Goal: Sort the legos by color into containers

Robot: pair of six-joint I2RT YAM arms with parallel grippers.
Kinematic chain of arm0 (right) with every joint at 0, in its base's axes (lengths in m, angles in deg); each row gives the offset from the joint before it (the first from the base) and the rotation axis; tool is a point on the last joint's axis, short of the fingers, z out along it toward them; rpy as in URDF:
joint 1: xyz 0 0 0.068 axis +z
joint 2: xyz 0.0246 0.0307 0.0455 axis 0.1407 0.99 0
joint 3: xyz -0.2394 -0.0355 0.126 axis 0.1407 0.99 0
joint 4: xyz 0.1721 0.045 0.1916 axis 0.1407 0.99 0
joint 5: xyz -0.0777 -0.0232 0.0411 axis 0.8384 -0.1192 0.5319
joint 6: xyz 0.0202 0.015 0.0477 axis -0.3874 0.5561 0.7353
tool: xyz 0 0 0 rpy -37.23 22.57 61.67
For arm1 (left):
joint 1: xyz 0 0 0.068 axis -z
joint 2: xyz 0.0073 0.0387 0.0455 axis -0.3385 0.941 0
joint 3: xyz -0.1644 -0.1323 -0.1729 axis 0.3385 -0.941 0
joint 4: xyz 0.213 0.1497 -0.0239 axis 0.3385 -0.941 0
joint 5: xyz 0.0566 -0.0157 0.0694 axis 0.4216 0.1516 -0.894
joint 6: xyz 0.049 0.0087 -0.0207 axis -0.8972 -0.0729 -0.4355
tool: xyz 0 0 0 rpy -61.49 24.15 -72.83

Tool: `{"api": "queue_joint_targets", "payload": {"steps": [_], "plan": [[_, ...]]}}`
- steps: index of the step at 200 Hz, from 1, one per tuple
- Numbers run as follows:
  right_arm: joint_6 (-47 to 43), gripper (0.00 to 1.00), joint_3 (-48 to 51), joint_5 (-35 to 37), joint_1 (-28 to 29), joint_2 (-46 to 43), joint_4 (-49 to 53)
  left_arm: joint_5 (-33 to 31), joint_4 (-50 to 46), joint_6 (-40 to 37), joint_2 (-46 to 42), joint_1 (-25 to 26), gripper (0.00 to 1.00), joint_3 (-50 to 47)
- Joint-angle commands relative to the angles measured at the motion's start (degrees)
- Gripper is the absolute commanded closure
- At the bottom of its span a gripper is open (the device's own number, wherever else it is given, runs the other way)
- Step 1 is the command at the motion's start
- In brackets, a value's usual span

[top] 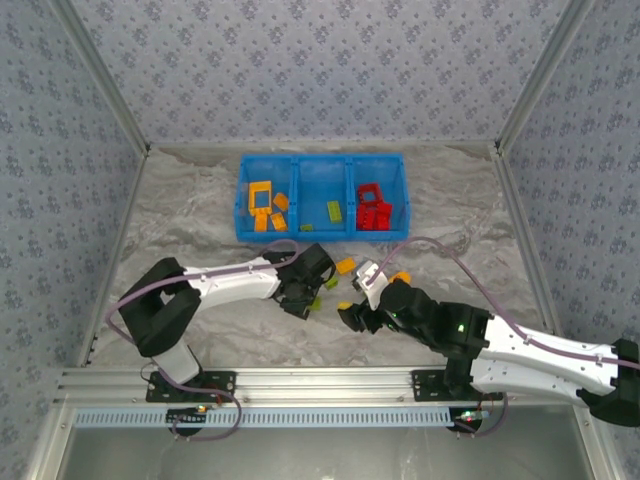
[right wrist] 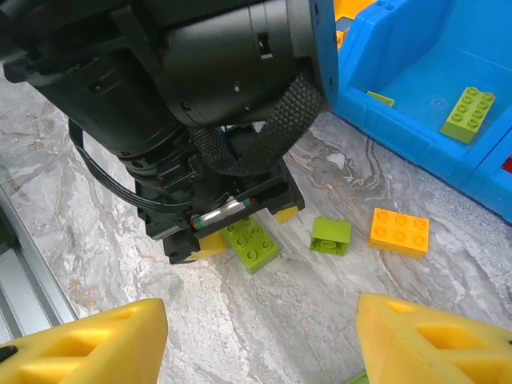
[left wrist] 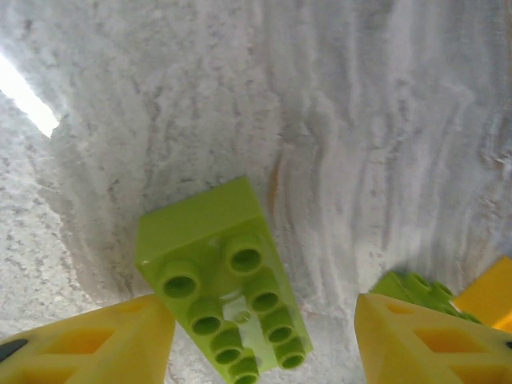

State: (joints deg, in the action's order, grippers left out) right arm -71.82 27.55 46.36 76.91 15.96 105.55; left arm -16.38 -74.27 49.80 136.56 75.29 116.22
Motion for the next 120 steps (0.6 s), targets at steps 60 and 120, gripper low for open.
{"api": "queue_joint_targets", "payload": {"steps": [60,120], "plan": [[1.0,0.35,-0.1,2.4,0.8,-0.5,-0.4,-0.1,-2.8,3.8,3.0,0.0,0.72,1.5],[-2.6,0.32,-4.7,2.5,-1.3,-5.4,-3.1,-16.0,-15.8,-26.8,-2.2,-1.8,0.85,17.3]]}}
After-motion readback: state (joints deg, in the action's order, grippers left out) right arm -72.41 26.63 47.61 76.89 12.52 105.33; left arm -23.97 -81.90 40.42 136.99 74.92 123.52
